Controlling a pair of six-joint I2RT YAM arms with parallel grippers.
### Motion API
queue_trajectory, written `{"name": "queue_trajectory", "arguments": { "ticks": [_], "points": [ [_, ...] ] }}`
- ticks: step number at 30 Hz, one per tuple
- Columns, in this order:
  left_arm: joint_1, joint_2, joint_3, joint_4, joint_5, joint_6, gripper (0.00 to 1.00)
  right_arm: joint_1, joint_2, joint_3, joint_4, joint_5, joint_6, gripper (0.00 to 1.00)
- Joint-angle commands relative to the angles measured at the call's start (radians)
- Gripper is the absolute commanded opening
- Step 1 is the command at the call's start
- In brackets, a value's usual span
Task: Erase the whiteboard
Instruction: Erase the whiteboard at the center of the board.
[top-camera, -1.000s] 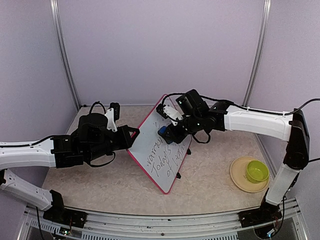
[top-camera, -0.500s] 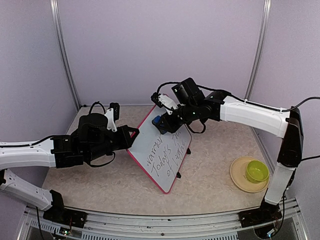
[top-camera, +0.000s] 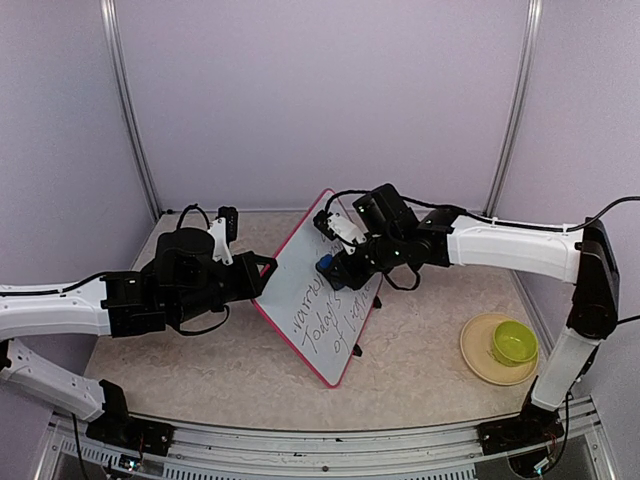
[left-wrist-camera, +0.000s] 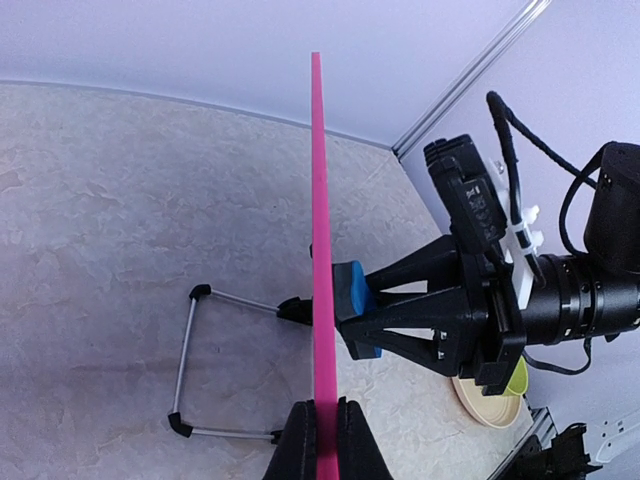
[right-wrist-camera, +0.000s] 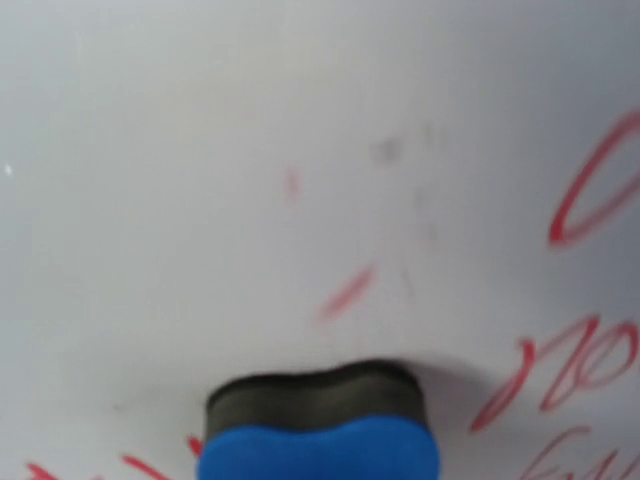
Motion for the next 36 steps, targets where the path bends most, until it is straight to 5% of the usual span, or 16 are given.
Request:
{"name": "queue_trajectory", "arguments": {
  "ticks": [1, 13, 27, 36],
  "points": [
    [-0.026, -0.018, -0.013, 0.008, 0.097, 0.018, 0.0, 0.007, 0.007, -0.036, 0.012, 0.0, 0.013, 0.0],
    [-0.03, -0.006, -0.012, 0.015, 0.101, 0.012, 0.0, 0.007, 0.091, 0.268, -0.067, -0.022, -0.01, 0.0],
    [-0.031, -0.012, -0.012, 0.017, 0.099, 0.018, 0.0, 0.005, 0.006, -0.05, 0.033, -0.004, 0.025, 0.0],
    [-0.032, -0.012, -0.024, 0.023, 0.102, 0.009, 0.0, 0.003, 0.06, 0.124, -0.02, -0.022, 0.012, 0.0]
  ]
}}
